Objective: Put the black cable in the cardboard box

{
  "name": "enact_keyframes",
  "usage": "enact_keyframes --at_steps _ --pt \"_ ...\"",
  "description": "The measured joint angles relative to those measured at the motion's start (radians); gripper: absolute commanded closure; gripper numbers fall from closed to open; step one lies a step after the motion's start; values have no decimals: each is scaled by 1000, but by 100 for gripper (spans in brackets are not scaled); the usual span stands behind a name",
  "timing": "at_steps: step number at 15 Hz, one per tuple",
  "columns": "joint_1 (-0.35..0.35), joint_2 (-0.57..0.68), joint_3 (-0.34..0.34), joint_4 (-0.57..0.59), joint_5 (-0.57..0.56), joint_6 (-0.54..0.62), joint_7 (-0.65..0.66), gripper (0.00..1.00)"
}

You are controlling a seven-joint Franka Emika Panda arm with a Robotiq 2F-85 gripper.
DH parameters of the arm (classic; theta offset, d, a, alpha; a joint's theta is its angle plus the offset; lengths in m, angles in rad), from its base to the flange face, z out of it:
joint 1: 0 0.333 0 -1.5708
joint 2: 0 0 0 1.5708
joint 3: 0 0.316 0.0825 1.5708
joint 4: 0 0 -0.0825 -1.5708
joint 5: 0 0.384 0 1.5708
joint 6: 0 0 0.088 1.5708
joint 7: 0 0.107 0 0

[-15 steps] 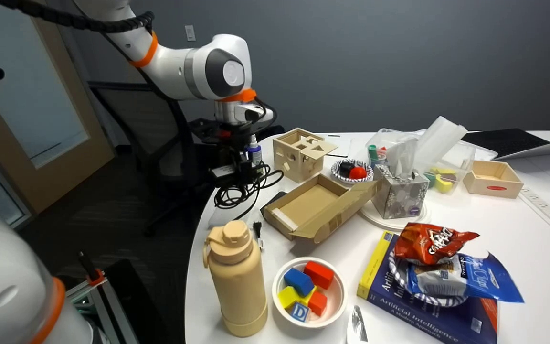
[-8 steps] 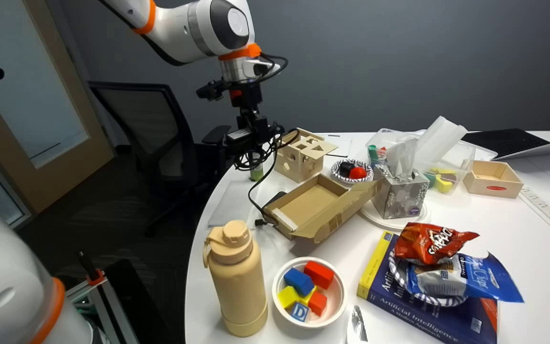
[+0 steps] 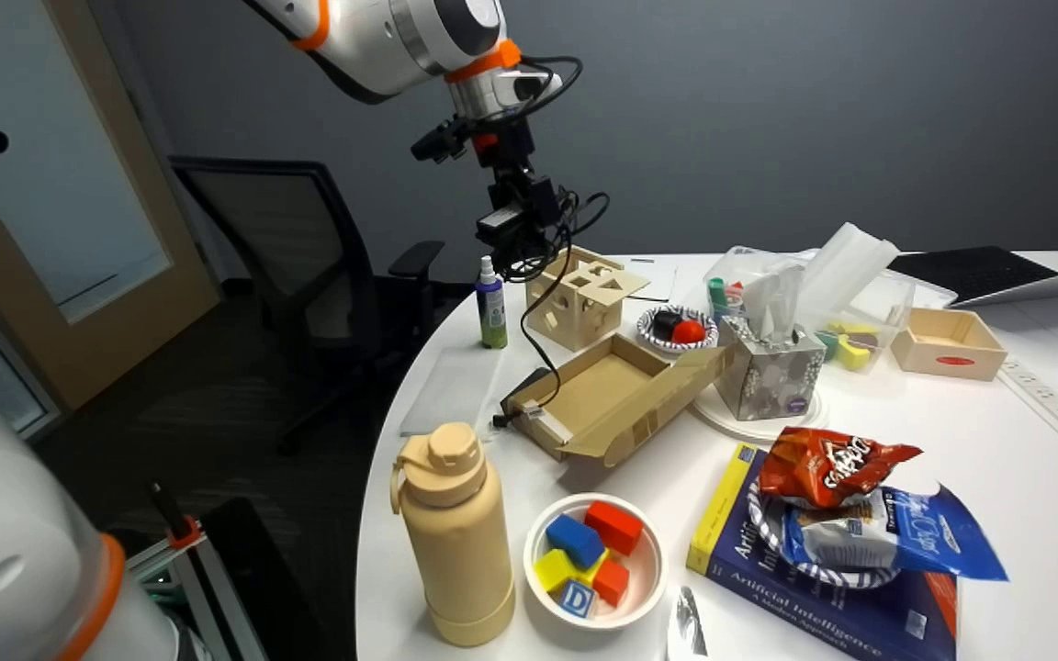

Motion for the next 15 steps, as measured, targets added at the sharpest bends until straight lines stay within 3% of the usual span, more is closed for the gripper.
enact_keyframes --at_steps 15 --pt "50 -56 87 231 -106 -266 81 92"
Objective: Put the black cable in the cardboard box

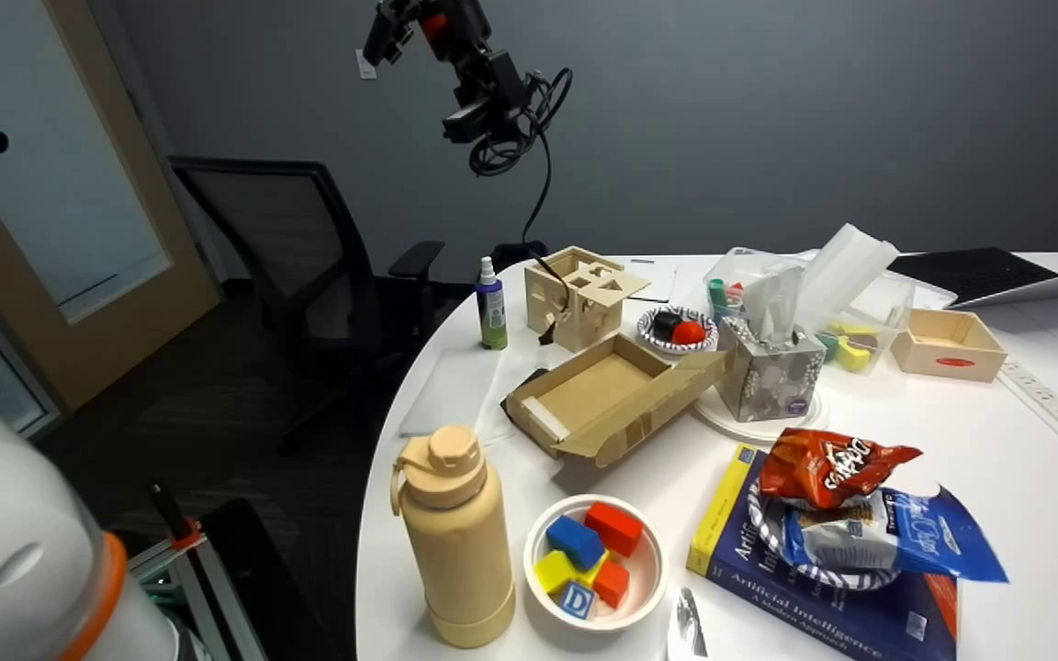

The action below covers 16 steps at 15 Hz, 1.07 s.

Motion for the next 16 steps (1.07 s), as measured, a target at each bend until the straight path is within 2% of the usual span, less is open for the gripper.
enact_keyframes --at_steps 7,16 --pt "-4 58 -13 81 -96 -48 63 92" --pt "-4 187 -47 86 -139 -37 137 92"
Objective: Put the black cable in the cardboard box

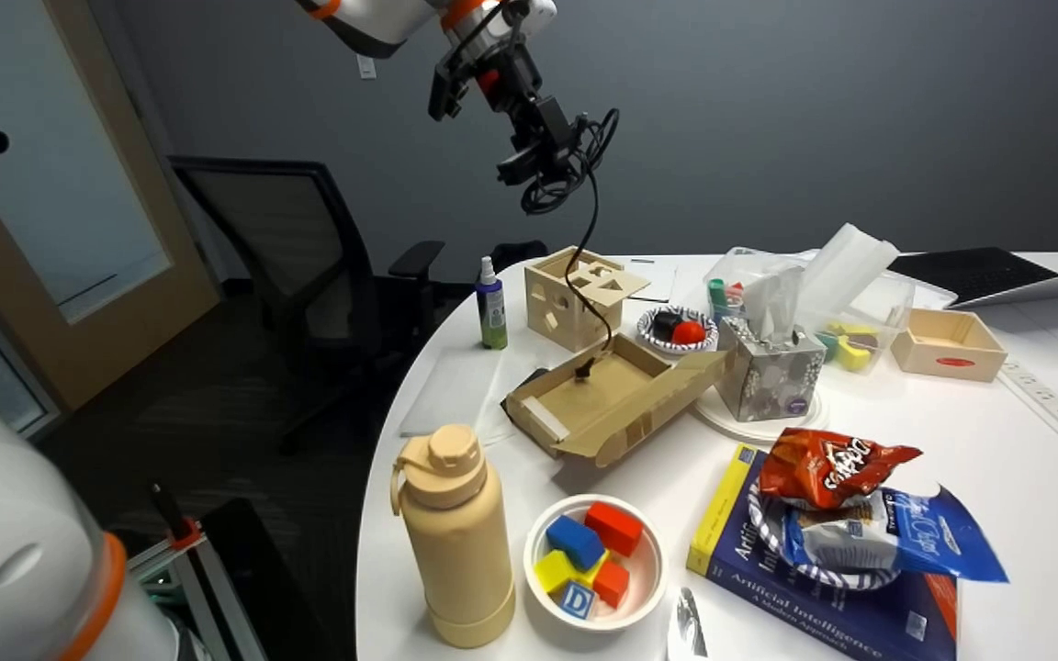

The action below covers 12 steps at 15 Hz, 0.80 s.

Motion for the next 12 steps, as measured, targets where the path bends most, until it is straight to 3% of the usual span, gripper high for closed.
enact_keyframes --at_steps 4,12 --pt "-1 49 -30 -6 13 1 7 92" --pt "-21 90 -60 -44 203 69 -41 92"
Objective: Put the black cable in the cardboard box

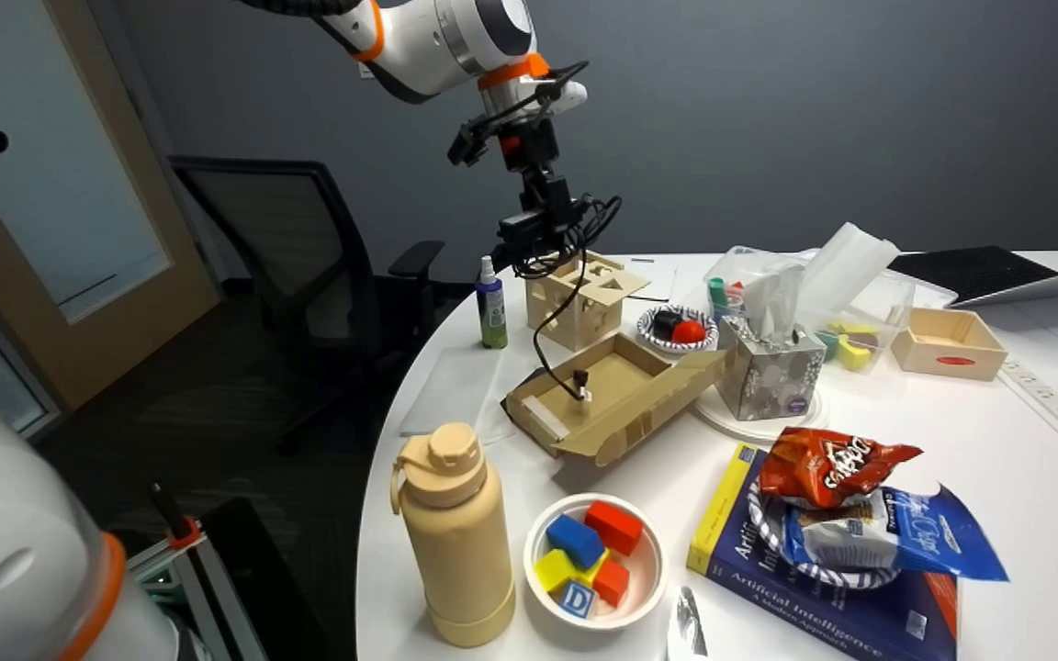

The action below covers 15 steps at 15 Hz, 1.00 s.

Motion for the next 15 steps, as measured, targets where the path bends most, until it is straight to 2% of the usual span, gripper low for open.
enact_keyframes --at_steps 9,15 --pt "-34 114 -72 -19 44 138 -30 92" --pt "-37 203 -80 -19 82 174 -60 92"
